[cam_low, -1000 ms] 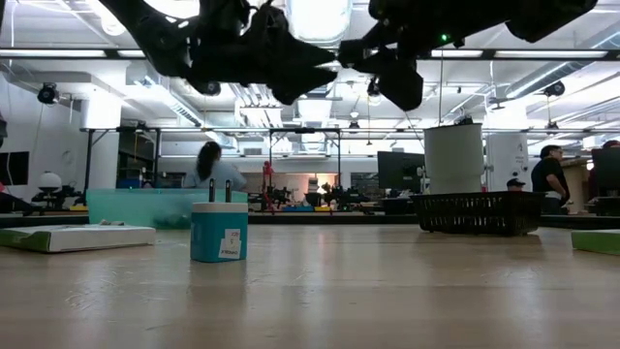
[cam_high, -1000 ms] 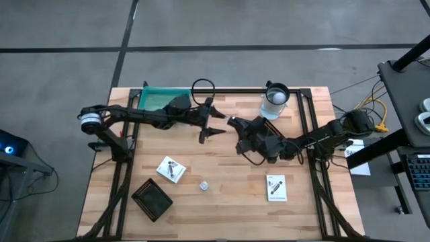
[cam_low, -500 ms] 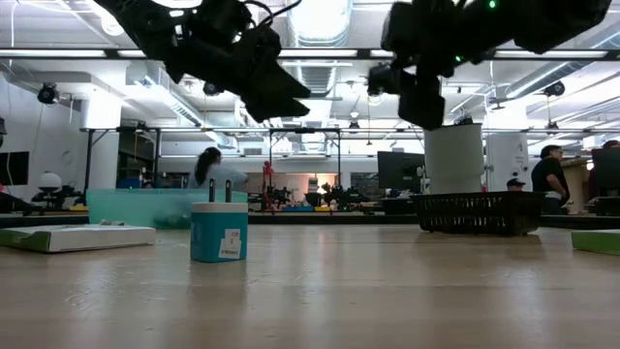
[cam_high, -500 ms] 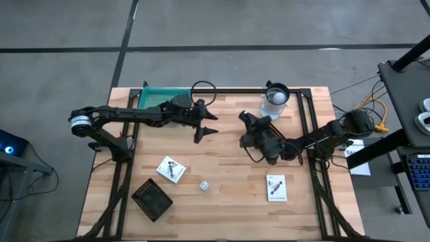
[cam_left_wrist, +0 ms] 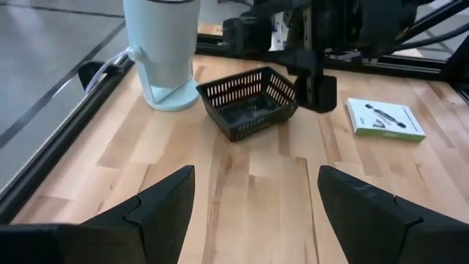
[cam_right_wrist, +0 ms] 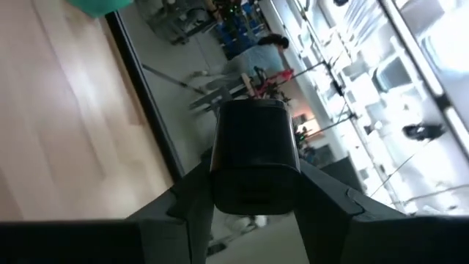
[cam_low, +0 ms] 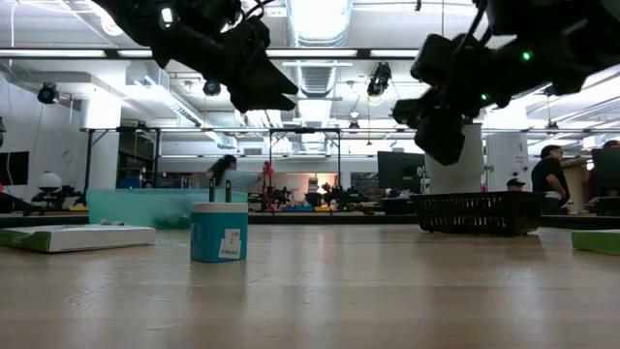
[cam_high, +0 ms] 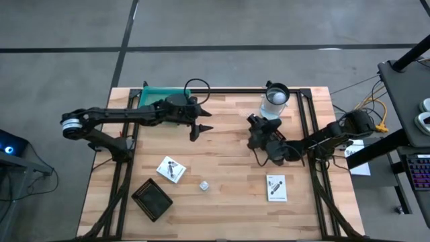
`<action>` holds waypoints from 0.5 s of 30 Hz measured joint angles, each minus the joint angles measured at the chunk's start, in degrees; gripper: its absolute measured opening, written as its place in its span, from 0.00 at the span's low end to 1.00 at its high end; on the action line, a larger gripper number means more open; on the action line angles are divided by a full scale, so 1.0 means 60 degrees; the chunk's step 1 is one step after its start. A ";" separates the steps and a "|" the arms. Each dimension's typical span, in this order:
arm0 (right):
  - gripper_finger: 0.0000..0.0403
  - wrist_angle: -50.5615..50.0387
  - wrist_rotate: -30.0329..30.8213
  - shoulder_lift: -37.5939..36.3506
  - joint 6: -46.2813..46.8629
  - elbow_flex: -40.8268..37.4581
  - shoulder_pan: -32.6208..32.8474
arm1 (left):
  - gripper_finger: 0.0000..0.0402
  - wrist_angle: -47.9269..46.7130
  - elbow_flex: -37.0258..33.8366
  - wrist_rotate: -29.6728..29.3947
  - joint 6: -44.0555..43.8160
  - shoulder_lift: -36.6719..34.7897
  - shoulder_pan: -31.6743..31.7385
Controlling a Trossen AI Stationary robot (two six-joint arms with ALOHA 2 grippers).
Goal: Pick and place items into bin
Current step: Put the black charger adapter into the top black bin
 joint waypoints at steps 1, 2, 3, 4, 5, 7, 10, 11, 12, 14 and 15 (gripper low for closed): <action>0.36 -0.0001 -0.0002 0.0000 0.0237 -0.0096 -0.0002 | 0.68 0.0013 0.0000 -0.0003 0.0000 0.0040 0.0000; 0.36 -0.0013 -0.0001 0.0000 0.0423 -0.0180 -0.0019 | 0.68 0.0000 0.0000 -0.0004 0.0003 0.0088 0.0000; 0.36 -0.0013 0.0000 0.0000 0.0589 -0.0232 -0.0046 | 0.68 0.0009 0.0000 -0.0010 0.0003 0.0163 0.0000; 0.36 0.0006 -0.0004 0.0000 0.0768 -0.0268 -0.0082 | 0.68 0.0012 0.0000 -0.0009 0.0002 0.0220 0.0000; 0.36 0.0006 -0.0004 -0.0011 0.0972 -0.0311 -0.0122 | 0.68 0.0002 0.0000 -0.0011 0.0003 0.0269 0.0000; 0.36 0.0001 -0.0009 -0.0046 0.1455 -0.0365 -0.0223 | 0.68 0.0017 0.0000 -0.0015 0.0003 0.0375 0.0000; 0.36 0.0007 -0.0030 -0.0142 0.2147 -0.0477 -0.0354 | 0.68 0.0119 0.0000 -0.0040 0.0007 0.0549 0.0000; 0.36 0.0004 -0.0102 -0.0176 0.2251 -0.0494 -0.0392 | 0.68 0.0127 0.0000 -0.0045 0.0007 0.0583 0.0000; 0.36 -0.0022 -0.0145 -0.0227 0.2307 -0.0508 -0.0423 | 0.68 0.0136 0.0000 -0.0075 0.0007 0.0621 0.0000; 0.36 0.0007 -0.0147 -0.0311 0.2526 -0.0519 -0.0419 | 0.68 0.0117 0.0000 -0.0214 0.0007 0.0684 0.0000; 0.36 -0.0009 -0.0157 -0.0367 0.2658 -0.0538 -0.0415 | 0.68 0.0038 -0.0002 -0.0222 -0.0004 0.0695 0.0000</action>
